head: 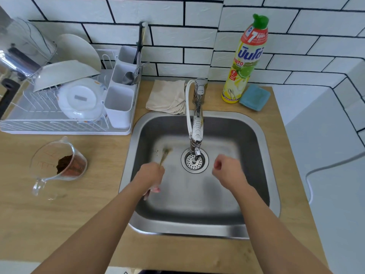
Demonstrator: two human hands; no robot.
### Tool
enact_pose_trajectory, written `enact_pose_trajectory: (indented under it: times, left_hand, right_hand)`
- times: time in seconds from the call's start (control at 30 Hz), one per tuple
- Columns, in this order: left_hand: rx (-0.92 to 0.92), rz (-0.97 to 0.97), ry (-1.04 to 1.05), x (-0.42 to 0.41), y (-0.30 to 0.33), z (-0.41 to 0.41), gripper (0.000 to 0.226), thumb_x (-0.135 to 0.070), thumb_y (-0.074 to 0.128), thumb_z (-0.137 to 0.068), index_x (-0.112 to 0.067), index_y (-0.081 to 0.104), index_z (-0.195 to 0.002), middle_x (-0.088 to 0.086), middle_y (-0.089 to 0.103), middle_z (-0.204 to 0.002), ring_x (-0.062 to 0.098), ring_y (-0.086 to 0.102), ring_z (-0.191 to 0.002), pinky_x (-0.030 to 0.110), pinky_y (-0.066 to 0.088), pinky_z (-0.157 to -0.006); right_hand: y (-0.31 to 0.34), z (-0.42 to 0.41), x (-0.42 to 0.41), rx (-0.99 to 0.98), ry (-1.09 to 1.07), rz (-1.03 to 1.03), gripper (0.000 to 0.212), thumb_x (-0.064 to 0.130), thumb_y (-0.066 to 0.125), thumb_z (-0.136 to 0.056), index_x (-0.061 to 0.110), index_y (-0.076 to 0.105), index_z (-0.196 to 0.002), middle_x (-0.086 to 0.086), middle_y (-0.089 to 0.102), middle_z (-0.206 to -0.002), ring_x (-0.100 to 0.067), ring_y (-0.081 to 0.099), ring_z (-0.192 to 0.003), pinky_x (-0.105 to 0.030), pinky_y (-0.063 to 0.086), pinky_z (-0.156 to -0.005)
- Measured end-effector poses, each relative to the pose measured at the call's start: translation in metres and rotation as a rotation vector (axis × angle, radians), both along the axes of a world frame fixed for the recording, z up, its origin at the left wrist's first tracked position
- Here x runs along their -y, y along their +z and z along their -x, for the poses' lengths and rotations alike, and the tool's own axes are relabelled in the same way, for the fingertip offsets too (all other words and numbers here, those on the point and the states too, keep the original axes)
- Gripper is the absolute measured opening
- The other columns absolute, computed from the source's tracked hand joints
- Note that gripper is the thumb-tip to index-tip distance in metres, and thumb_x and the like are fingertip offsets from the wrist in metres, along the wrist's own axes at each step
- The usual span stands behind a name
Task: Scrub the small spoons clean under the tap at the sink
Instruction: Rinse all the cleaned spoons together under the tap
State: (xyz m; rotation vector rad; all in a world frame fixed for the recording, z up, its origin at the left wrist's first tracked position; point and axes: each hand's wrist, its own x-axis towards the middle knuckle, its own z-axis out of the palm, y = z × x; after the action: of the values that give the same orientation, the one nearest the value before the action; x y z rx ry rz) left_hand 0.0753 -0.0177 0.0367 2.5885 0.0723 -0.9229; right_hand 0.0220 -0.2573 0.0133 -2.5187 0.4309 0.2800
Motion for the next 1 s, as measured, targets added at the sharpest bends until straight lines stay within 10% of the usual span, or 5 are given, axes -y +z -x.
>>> enact_pose_trajectory:
  times: [0.4,0.53,0.7,0.87,1.0]
  left_hand:
    - [-0.118,-0.007,0.138,0.002,0.004,0.006,0.018,-0.007,0.062,-0.095,0.0,0.059,-0.111,0.011,0.066,-0.096,0.023,0.067,-0.07,0.028,0.054,-0.057]
    - [0.328,0.171,0.208,0.007,0.002,0.005,0.031,-0.037,0.039,-0.104,-0.016,0.054,-0.086,0.004,0.063,-0.074,0.02,0.065,-0.061,0.039,0.058,-0.062]
    - [-0.11,0.069,0.228,-0.003,0.005,-0.007,0.016,-0.016,0.049,-0.1,-0.003,0.057,-0.095,0.01,0.064,-0.081,0.024,0.069,-0.065,0.031,0.056,-0.057]
    - [0.243,0.171,0.155,0.004,0.009,-0.006,0.032,-0.031,0.041,-0.104,-0.009,0.056,-0.086,0.004,0.061,-0.07,0.02,0.064,-0.057,0.033,0.056,-0.054]
    - [-0.104,-0.021,0.034,0.005,0.012,0.004,0.019,-0.017,0.061,-0.096,-0.001,0.061,-0.106,0.013,0.064,-0.088,0.026,0.069,-0.075,0.028,0.051,-0.06]
  right_hand:
    - [-0.004,0.011,0.008,-0.263,0.059,0.057,0.039,0.023,0.072,-0.088,0.015,0.062,-0.125,-0.01,0.066,-0.123,-0.029,0.062,-0.11,-0.038,0.054,-0.09]
    - [-0.002,0.011,0.004,0.283,-0.17,0.043,0.014,0.01,0.069,-0.085,0.013,0.056,-0.081,-0.002,0.058,-0.083,-0.025,0.056,-0.075,-0.035,0.043,-0.064]
    - [0.006,0.001,0.0,-0.199,0.063,0.035,0.047,0.019,0.071,-0.087,0.015,0.055,-0.132,-0.01,0.057,-0.129,-0.03,0.062,-0.11,-0.039,0.052,-0.09]
    - [0.02,-0.012,-0.003,0.446,-0.184,0.041,0.019,0.001,0.067,-0.082,0.012,0.052,-0.078,-0.004,0.054,-0.081,-0.027,0.052,-0.073,-0.037,0.04,-0.063]
    - [0.015,-0.007,0.006,-0.358,0.134,0.072,0.05,0.016,0.074,-0.086,0.017,0.056,-0.133,-0.014,0.061,-0.125,-0.032,0.062,-0.109,-0.036,0.052,-0.088]
